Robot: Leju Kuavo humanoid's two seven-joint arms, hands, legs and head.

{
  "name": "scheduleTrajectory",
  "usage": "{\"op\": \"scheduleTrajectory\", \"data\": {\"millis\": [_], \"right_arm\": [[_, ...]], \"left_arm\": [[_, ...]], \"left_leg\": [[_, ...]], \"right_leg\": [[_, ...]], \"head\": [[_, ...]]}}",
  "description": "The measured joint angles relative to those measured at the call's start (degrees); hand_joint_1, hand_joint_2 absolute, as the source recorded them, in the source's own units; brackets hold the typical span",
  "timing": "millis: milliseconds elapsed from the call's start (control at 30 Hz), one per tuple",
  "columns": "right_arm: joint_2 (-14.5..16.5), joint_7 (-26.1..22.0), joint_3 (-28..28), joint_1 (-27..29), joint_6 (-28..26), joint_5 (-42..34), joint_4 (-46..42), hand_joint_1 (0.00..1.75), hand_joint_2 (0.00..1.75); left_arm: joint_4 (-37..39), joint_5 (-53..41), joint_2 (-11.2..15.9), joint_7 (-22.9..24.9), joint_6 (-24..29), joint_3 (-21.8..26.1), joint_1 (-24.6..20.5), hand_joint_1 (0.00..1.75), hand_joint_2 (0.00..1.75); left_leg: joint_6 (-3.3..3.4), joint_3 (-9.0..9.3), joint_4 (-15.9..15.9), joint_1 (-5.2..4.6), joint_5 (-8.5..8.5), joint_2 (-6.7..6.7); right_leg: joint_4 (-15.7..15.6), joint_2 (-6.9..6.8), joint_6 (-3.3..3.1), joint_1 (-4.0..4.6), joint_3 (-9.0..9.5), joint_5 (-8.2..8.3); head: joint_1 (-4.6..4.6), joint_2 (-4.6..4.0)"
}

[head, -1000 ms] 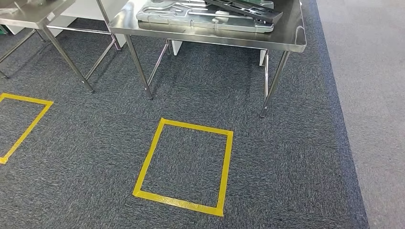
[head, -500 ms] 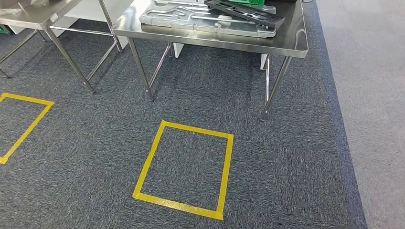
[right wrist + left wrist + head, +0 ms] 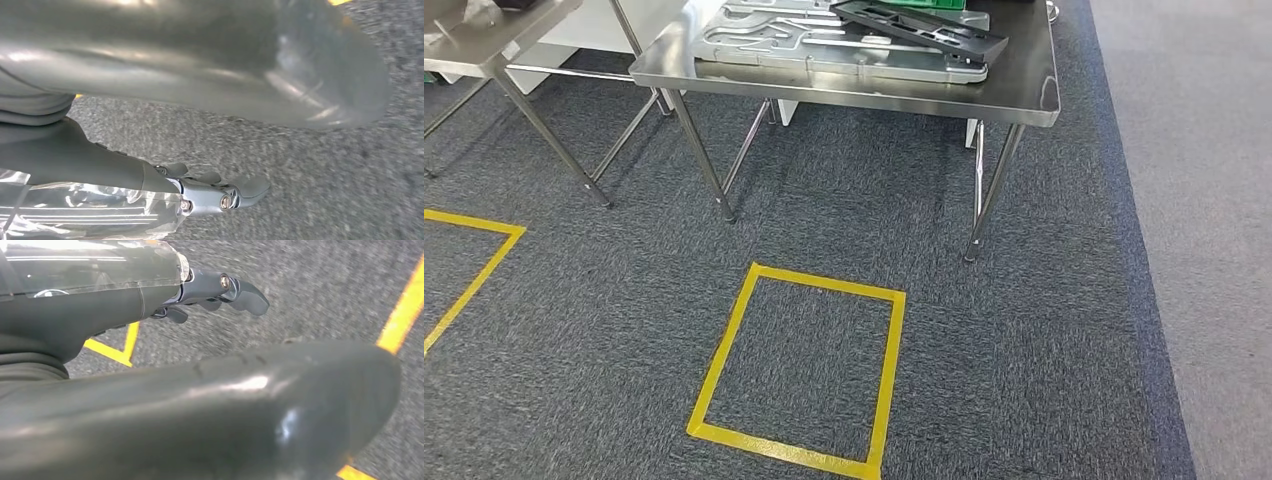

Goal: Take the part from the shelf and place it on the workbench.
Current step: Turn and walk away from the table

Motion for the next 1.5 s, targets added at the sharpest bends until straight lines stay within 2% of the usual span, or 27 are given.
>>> {"op": "scheduleTrajectory", "data": {"millis": [67,133,200,267,300,400,433,467,533,567,600,667,767,833,900,933,967,1000,1033,1100,1133,1233,1300,1367,1433,1467,1500], "right_arm": [[0.2,0.0,0.0,0.1,0.0,0.0,0.1,0.00,0.00],[0.4,0.0,0.0,0.0,0.0,0.1,0.2,0.00,0.00],[0.4,0.0,0.0,-0.2,0.0,0.1,0.2,0.00,0.00],[0.4,0.0,0.0,-0.4,0.0,0.2,0.1,0.00,0.00],[0.3,-0.1,0.0,-0.4,0.0,0.3,0.1,0.00,0.00],[0.2,-0.1,0.0,-0.4,0.0,0.5,0.1,0.00,0.00],[0.0,-0.1,0.0,-0.3,0.1,0.6,0.1,0.00,0.00],[-0.1,-0.1,0.0,-0.3,0.1,0.7,0.1,0.00,0.00],[-0.2,-0.1,0.0,-0.1,0.1,0.7,0.2,0.00,0.00],[-0.2,-0.1,0.0,-0.1,0.1,0.8,0.2,0.00,0.00],[-0.2,-0.1,0.0,-0.1,0.1,0.8,0.2,0.00,0.00],[-0.3,-0.1,0.0,-0.2,0.2,0.9,0.3,0.00,0.00],[-0.3,-0.1,0.0,-0.3,0.2,0.9,0.3,0.00,0.00],[-0.3,-0.1,0.0,-0.3,0.2,0.9,0.3,0.00,0.00],[-0.3,-0.1,0.0,-0.3,0.2,0.9,0.3,0.00,0.00],[-0.3,-0.1,0.0,-0.3,0.2,0.9,0.3,0.00,0.00],[-0.3,-0.1,0.0,-0.3,0.2,0.9,0.3,0.00,0.00],[-0.3,-0.1,0.0,-0.3,0.2,0.9,0.3,0.00,0.00],[-0.3,-0.1,0.0,-0.3,0.2,0.9,0.3,0.00,0.00],[-0.3,0.0,0.0,-0.4,0.1,0.9,0.3,0.00,0.00],[-0.3,0.0,0.0,-0.5,0.1,0.9,0.3,0.00,0.00],[-0.3,0.0,0.0,-0.5,0.1,0.9,0.3,0.00,0.00],[-0.3,0.0,-0.1,-0.5,0.1,0.9,0.3,0.00,0.00],[-0.3,0.0,-0.1,-0.5,0.1,0.9,0.3,0.00,0.00],[-0.4,0.1,-0.2,-0.4,0.1,0.9,0.3,0.00,0.87],[-0.4,0.2,-0.3,-0.4,0.1,0.9,0.3,0.00,1.31],[-0.4,0.4,-0.5,-0.4,0.1,0.8,0.3,0.00,1.75]], "left_arm": [[0.0,0.0,0.2,0.0,0.0,0.0,0.2,0.00,0.00],[0.0,0.0,0.3,-0.2,-0.1,0.1,0.2,0.00,0.00],[0.0,0.3,0.3,-0.4,-0.6,0.1,0.1,0.00,0.00],[0.0,0.6,0.2,-0.7,-1.3,0.2,0.0,0.00,0.00],[0.0,0.9,0.2,-0.8,-1.6,0.3,0.0,0.00,0.00],[0.0,1.4,0.0,-1.0,-2.6,0.7,-0.1,0.00,0.00],[0.0,1.7,-0.1,-1.0,-2.9,0.9,-0.1,0.00,0.00],[0.0,1.9,-0.2,-0.9,-3.1,1.0,-0.1,0.00,0.00],[0.0,2.3,-0.3,-0.8,-3.2,1.4,0.0,0.00,0.00],[0.0,2.4,-0.3,-0.6,-3.2,1.5,0.0,0.00,0.00],[0.0,2.7,-0.3,-0.5,-3.4,1.7,0.0,0.00,0.00],[0.0,3.1,-0.3,-0.2,-3.8,2.2,-0.2,0.00,0.00],[0.0,3.3,-0.2,0.0,-4.2,2.7,-0.3,0.00,0.00],[0.0,3.4,-0.2,0.0,-4.2,2.9,-0.3,0.00,0.00],[0.0,3.4,-0.2,0.0,-4.2,3.0,-0.2,0.00,0.00],[0.0,3.5,-0.2,0.0,-4.2,3.1,-0.2,0.00,0.00],[0.0,3.5,-0.2,0.0,-4.2,3.2,-0.2,0.00,0.00],[0.0,3.5,-0.2,0.0,-4.2,3.2,-0.1,0.00,0.00],[0.0,3.6,-0.2,0.1,-4.3,3.3,-0.2,0.00,0.00],[0.0,3.6,-0.2,0.0,-4.4,3.4,-0.3,0.00,0.00],[0.0,3.6,-0.2,0.0,-4.4,3.4,-0.4,0.00,0.00],[0.0,3.4,-0.2,-0.1,-4.4,3.4,-0.4,0.00,0.00],[0.0,3.3,-0.3,-0.1,-4.2,3.5,-0.3,0.00,0.00],[0.0,3.2,-0.3,-0.1,-4.3,3.5,-0.4,0.00,0.00],[0.0,3.2,-0.3,-0.2,-4.3,3.6,-0.3,0.00,0.00],[0.0,3.2,-0.3,-0.3,-4.3,3.6,-0.3,0.00,0.00],[0.0,3.2,-0.3,-0.3,-4.3,3.7,-0.2,0.00,0.00]], "left_leg": [[2.50,1.61,-6.5,-1.16,4.94,-0.14],[3.81,2.83,-9.4,-1.97,6.04,-0.17],[3.80,3.91,-11.2,-2.09,5.93,-0.13],[3.28,6.05,-14.2,-1.60,5.43,-0.23],[3.05,7.18,-15.6,-1.26,5.12,-0.24],[2.71,8.66,-16.4,-1.15,3.97,-0.23],[2.58,9.15,-16.2,-1.08,3.47,-0.25],[2.38,9.72,-16.0,-0.97,2.91,-0.30],[1.68,10.77,-15.1,-0.61,1.53,-0.36],[1.20,10.96,-14.4,-0.57,0.81,-0.38],[0.77,10.90,-13.8,-0.57,0.28,-0.40],[0.21,10.49,-13.1,-0.68,-0.14,-0.40],[-0.43,9.93,-12.0,-0.53,-1.18,-0.39],[-1.05,7.61,-6.9,-0.27,-4.30,-0.37],[-1.48,4.13,0.5,0.04,-7.43,-0.35],[-1.57,3.13,2.5,0.14,-7.79,-0.35],[-1.57,3.12,2.6,0.20,-7.08,-0.34],[-1.48,4.22,0.3,0.24,-5.35,-0.34],[-1.31,6.17,-3.7,0.25,-3.16,-0.35],[-0.93,9.46,-10.9,0.04,-0.58,-0.39],[-0.73,10.11,-12.7,-0.12,-0.24,-0.42],[0.17,9.96,-13.6,-0.35,0.31,-0.43],[1.10,9.95,-14.2,-0.24,1.13,-0.31],[1.76,9.62,-14.4,-0.43,1.64,-0.19],[2.07,9.20,-14.3,-0.83,1.85,-0.14],[2.15,9.08,-14.3,-1.02,1.90,-0.13],[2.18,9.03,-14.2,-1.18,1.92,-0.14]], "right_leg": [[-0.8,0.15,0.04,0.41,1.80,-0.89],[-1.6,0.24,0.55,0.15,2.67,-1.20],[-2.7,0.15,1.15,-0.10,3.47,-1.34],[-2.2,-0.19,1.53,-0.04,3.62,-2.19],[0.0,-0.33,1.70,-0.03,2.53,-3.17],[10.8,-0.50,2.48,-0.47,-4.91,-5.83],[12.5,-0.51,2.82,-0.66,-6.75,-5.14],[12.0,-0.54,3.16,-0.86,-7.51,-3.14],[6.5,-0.68,3.77,-1.19,-6.63,2.27],[3.8,-0.73,3.87,-1.14,-5.88,4.06],[2.1,-0.73,3.58,-1.03,-5.34,4.67],[1.4,-0.63,2.67,-0.66,-5.19,4.17],[0.9,-0.66,1.54,-0.91,-5.18,4.13],[0.6,-0.78,1.07,-1.14,-5.17,4.28],[0.6,-0.89,0.92,-1.16,-5.37,4.36],[0.6,-0.93,0.92,-1.16,-5.43,4.39],[0.7,-0.95,0.94,-1.17,-5.45,4.43],[0.7,-0.93,0.98,-1.19,-5.43,4.47],[0.7,-0.90,1.07,-1.21,-5.40,4.51],[0.7,-0.86,1.56,-1.15,-5.47,4.71],[0.6,-0.85,1.94,-1.13,-5.56,4.89],[0.1,-0.86,3.22,-1.16,-5.60,5.51],[1.9,-0.87,3.64,-1.17,-6.41,3.99],[7.7,-0.88,3.61,-1.08,-8.95,0.20],[13.9,-0.86,3.50,-0.83,-11.52,-2.49],[14.9,-0.86,3.37,-0.67,-11.74,-2.38],[13.6,-0.86,3.15,-0.49,-10.85,-1.19]], "head": [[0.36,0.00],[0.70,0.00],[0.63,0.00],[0.69,0.00],[0.69,0.00],[0.69,0.00],[0.72,0.00],[0.72,0.00],[0.73,0.00],[0.78,0.00],[0.79,0.00],[0.77,0.00],[0.56,0.00],[0.29,0.00],[0.16,0.00],[0.15,0.00],[0.16,0.00],[0.16,0.00],[0.16,0.00],[0.17,0.00],[0.19,0.00],[0.23,0.00],[0.26,0.00],[0.28,0.00],[0.28,0.00],[0.28,0.00],[0.28,0.00]]}}
